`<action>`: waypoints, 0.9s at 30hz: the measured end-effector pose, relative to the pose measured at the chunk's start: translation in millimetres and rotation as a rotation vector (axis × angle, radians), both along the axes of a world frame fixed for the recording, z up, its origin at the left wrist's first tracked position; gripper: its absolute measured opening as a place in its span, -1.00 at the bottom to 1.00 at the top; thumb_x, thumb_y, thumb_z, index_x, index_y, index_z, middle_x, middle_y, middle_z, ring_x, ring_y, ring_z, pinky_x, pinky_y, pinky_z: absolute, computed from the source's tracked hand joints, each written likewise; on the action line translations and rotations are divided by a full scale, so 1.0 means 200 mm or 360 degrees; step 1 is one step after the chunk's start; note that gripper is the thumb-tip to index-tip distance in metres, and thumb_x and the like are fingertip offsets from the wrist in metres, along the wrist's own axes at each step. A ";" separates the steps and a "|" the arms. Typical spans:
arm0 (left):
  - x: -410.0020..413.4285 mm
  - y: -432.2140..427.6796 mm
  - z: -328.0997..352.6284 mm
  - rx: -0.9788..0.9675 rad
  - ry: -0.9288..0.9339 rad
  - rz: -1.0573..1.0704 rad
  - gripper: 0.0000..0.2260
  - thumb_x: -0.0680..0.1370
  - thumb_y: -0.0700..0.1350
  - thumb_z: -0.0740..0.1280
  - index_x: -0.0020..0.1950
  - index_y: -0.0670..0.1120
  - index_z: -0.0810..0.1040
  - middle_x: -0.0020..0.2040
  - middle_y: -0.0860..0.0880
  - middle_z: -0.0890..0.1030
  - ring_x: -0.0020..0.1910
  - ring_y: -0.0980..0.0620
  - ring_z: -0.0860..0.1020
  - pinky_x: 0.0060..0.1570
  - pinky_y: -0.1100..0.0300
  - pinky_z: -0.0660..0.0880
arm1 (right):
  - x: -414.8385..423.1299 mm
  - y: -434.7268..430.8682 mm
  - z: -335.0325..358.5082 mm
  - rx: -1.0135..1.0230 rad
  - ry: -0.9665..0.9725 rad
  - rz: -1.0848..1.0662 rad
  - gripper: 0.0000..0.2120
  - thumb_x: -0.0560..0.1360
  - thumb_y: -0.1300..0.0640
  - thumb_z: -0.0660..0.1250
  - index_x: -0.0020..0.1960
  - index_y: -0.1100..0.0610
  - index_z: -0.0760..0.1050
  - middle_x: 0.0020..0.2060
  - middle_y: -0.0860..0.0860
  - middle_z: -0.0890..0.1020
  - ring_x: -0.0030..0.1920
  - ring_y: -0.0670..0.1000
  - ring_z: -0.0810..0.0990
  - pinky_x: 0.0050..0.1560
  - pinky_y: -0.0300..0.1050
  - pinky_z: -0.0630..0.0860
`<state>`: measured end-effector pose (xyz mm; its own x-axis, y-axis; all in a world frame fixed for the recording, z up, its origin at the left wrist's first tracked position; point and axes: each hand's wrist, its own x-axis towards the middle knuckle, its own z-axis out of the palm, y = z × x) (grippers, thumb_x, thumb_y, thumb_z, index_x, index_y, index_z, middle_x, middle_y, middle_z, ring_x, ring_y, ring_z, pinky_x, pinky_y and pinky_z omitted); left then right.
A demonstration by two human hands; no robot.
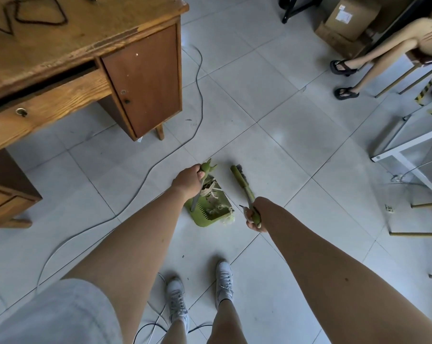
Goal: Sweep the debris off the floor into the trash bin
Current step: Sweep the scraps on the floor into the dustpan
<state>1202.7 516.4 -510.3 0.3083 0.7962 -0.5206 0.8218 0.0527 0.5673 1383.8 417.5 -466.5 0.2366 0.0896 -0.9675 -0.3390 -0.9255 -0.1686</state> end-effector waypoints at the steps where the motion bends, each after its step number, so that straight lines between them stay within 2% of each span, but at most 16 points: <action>1: 0.00 0.00 0.00 -0.0008 0.0001 0.0007 -0.68 0.68 -0.06 0.02 0.35 -0.12 0.40 0.25 -0.20 0.54 0.24 -0.21 0.48 0.25 -0.06 0.43 | -0.01 0.00 -0.01 0.0014 0.0007 -0.0060 -0.65 0.56 0.27 -0.09 -0.31 0.19 0.35 -0.46 -0.01 0.44 -0.78 -0.05 0.27 -0.53 -0.31 0.25; 3: 0.00 0.01 0.00 -0.0027 -0.0006 0.0014 -0.68 0.68 -0.06 0.03 0.34 -0.12 0.41 0.25 -0.20 0.53 0.25 -0.21 0.48 0.25 -0.05 0.43 | -0.05 0.00 -0.03 0.0025 0.0028 -0.0203 -0.65 0.59 0.23 -0.04 -0.31 0.20 0.36 -0.57 0.02 0.43 -0.79 -0.06 0.28 -0.63 -0.38 0.30; 6: 0.01 0.00 0.00 -0.0021 -0.0012 0.0012 -0.68 0.67 -0.07 0.03 0.35 -0.12 0.41 0.26 -0.20 0.54 0.25 -0.21 0.48 0.25 -0.04 0.42 | -0.10 0.01 -0.04 0.0046 0.0115 -0.0572 -0.68 0.61 0.12 0.08 -0.29 0.18 0.37 -0.60 0.06 0.43 -0.79 -0.03 0.32 -0.67 -0.31 0.36; 8: 0.01 -0.01 0.00 -0.0017 -0.0014 0.0016 -0.68 0.67 -0.07 0.03 0.35 -0.12 0.41 0.25 -0.19 0.54 0.25 -0.21 0.48 0.25 -0.05 0.43 | -0.12 0.03 -0.04 0.0117 0.0183 -0.0725 -0.69 0.61 0.10 0.09 -0.26 0.17 0.38 -0.66 0.10 0.45 -0.78 0.02 0.36 -0.67 -0.28 0.38; 12: 0.00 -0.01 0.00 -0.0032 -0.0025 0.0026 -0.68 0.68 -0.07 0.02 0.34 -0.13 0.41 0.25 -0.20 0.54 0.25 -0.20 0.48 0.25 -0.04 0.43 | -0.08 0.09 0.01 0.0173 0.0173 -0.0860 -0.77 0.60 0.15 0.09 -0.18 0.19 0.41 -0.56 0.09 0.49 -0.62 0.03 0.42 -0.64 -0.26 0.43; 15: 0.00 -0.02 0.00 -0.0029 -0.0024 0.0021 -0.67 0.68 -0.06 0.01 0.36 -0.11 0.40 0.26 -0.18 0.53 0.26 -0.20 0.47 0.26 -0.06 0.43 | -0.03 0.12 0.03 0.0197 0.0209 -0.0754 -0.74 0.60 0.16 0.12 -0.24 0.20 0.38 -0.60 0.09 0.46 -0.53 -0.03 0.37 -0.62 -0.32 0.39; 17: 0.00 -0.02 0.00 -0.0032 -0.0023 0.0024 -0.67 0.68 -0.05 0.01 0.37 -0.11 0.39 0.26 -0.18 0.53 0.27 -0.19 0.47 0.27 -0.07 0.43 | -0.02 0.14 0.02 0.0199 0.0228 -0.0677 -0.82 0.59 0.21 0.10 -0.15 0.18 0.39 -0.48 0.11 0.46 -0.47 -0.05 0.36 -0.60 -0.33 0.38; 20: 0.00 -0.02 0.00 -0.0030 -0.0019 0.0019 -0.66 0.68 -0.05 0.01 0.37 -0.12 0.39 0.27 -0.18 0.52 0.28 -0.19 0.47 0.27 -0.07 0.42 | -0.05 0.18 0.01 0.0251 0.0253 -0.0625 -0.81 0.64 0.16 0.04 0.00 0.03 0.42 -0.62 0.06 0.43 -0.46 -0.07 0.35 -0.58 -0.35 0.37; 23: 0.00 -0.02 0.00 -0.0016 -0.0007 0.0012 -0.66 0.68 -0.06 0.00 0.38 -0.12 0.38 0.28 -0.19 0.52 0.28 -0.20 0.46 0.27 -0.08 0.42 | -0.06 0.21 0.01 0.0246 0.0270 -0.0572 -0.80 0.65 0.12 0.04 0.01 -0.02 0.43 -0.67 0.03 0.40 -0.53 -0.08 0.34 -0.59 -0.37 0.33; 27: 0.00 -0.02 0.00 -0.0006 0.0001 0.0005 -0.67 0.68 -0.07 0.00 0.35 -0.14 0.39 0.25 -0.19 0.53 0.26 -0.20 0.47 0.25 -0.07 0.44 | -0.07 0.26 0.04 0.0250 0.0265 -0.0407 -0.75 0.65 0.14 0.02 -0.07 0.13 0.43 -0.68 0.02 0.41 -0.72 -0.05 0.30 -0.64 -0.38 0.32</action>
